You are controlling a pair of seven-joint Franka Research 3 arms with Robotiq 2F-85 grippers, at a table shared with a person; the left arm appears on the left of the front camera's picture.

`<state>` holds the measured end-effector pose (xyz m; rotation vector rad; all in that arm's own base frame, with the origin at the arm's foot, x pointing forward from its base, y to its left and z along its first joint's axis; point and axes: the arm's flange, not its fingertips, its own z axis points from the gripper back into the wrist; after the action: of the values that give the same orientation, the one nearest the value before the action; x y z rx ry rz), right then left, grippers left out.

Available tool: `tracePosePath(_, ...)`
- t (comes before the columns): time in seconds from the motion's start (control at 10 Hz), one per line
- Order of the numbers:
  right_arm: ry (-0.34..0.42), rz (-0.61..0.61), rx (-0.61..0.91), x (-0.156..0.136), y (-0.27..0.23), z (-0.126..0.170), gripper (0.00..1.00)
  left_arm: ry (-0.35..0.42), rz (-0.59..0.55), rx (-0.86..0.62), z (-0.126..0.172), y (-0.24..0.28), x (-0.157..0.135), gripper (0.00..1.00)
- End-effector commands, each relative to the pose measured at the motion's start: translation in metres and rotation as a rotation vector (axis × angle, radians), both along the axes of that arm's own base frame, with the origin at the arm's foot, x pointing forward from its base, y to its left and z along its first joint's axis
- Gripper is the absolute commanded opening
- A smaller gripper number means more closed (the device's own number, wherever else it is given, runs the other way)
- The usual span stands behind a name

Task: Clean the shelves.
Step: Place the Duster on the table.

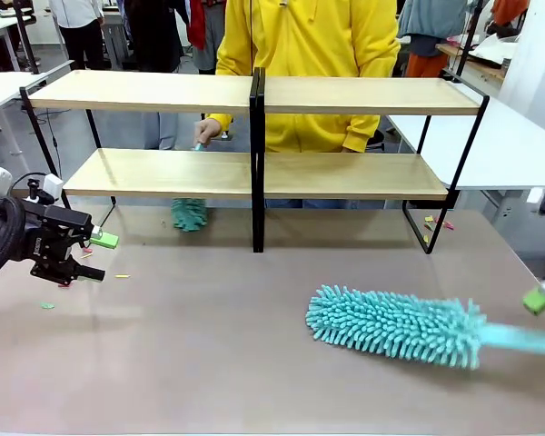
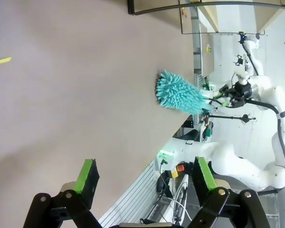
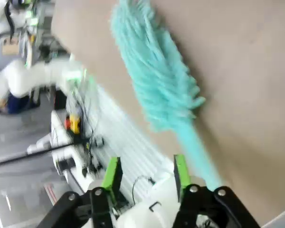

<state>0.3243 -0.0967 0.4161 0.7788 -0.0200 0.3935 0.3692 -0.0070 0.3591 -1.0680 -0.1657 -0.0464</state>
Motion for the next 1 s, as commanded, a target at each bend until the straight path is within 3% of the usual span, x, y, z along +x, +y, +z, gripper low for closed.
tracePosePath(0.0,-0.222,-0.321,0.077,-0.005,-0.023,0.025,1.00,-0.004,0.012,-0.029,0.001,-0.003,-0.002,1.00)
tracePosePath(0.1,-0.297,-0.402,0.156,-0.017,-0.036,0.041,1.00,-0.004,0.012,-0.029,0.001,-0.003,-0.002,1.00)
tracePosePath(0.2,-0.241,-0.366,0.449,-0.040,-0.036,0.060,1.00,-0.004,0.012,-0.029,0.001,-0.003,-0.002,1.00)
tracePosePath(0.3,-0.092,-0.316,0.558,-0.068,-0.026,0.072,1.00,-0.004,0.012,-0.029,0.001,-0.003,-0.002,1.00)
tracePosePath(0.5,0.042,-0.302,0.527,-0.103,0.003,0.073,1.00,-0.004,0.012,-0.029,0.001,-0.003,-0.002,1.00)
tracePosePath(0.6,-0.118,-0.300,0.511,-0.067,-0.030,0.077,1.00,-0.004,0.012,-0.029,0.001,-0.003,-0.002,1.00)
tracePosePath(0.9,-0.118,-0.300,0.511,-0.067,-0.030,0.077,1.00,-0.004,0.012,-0.029,0.001,-0.003,-0.002,1.00)
